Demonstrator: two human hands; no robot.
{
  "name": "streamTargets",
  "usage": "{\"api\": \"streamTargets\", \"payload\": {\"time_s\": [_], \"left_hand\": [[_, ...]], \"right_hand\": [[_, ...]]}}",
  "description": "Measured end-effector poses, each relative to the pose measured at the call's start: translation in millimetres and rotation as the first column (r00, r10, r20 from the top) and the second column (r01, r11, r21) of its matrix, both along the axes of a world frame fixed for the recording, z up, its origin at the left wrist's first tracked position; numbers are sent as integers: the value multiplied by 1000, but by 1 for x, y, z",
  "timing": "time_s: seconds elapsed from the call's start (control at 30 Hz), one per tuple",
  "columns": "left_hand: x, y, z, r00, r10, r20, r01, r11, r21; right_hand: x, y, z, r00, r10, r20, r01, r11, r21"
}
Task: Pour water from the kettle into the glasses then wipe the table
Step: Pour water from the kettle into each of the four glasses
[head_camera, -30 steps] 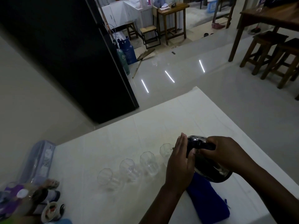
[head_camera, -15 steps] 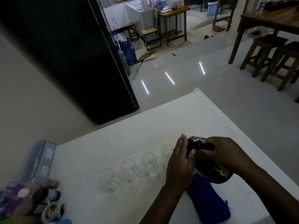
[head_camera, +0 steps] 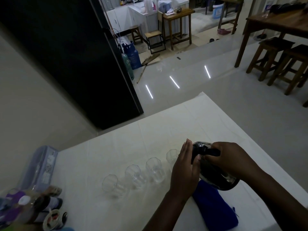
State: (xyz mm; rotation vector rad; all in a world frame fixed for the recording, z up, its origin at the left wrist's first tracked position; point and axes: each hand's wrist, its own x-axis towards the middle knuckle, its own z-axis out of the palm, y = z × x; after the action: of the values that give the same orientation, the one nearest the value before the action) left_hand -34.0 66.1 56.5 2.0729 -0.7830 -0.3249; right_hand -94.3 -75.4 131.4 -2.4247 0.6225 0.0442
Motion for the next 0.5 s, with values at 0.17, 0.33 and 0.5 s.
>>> {"api": "streamTargets", "payload": {"time_s": [0.17, 0.33, 0.5], "left_hand": [[-2, 1, 0, 1000, -17, 14, 17, 1000, -2], [-2, 1, -1, 999, -31, 25, 31, 999, 13], [-2, 0, -1, 997, -49, 58, 47, 998, 28]], "right_hand": [[-4, 1, -3, 1000, -6, 2, 6, 1000, 19], [-8, 1, -9, 1000, -21, 13, 21, 998, 52], [-13, 1, -14, 997, -58, 46, 53, 993, 103]]}}
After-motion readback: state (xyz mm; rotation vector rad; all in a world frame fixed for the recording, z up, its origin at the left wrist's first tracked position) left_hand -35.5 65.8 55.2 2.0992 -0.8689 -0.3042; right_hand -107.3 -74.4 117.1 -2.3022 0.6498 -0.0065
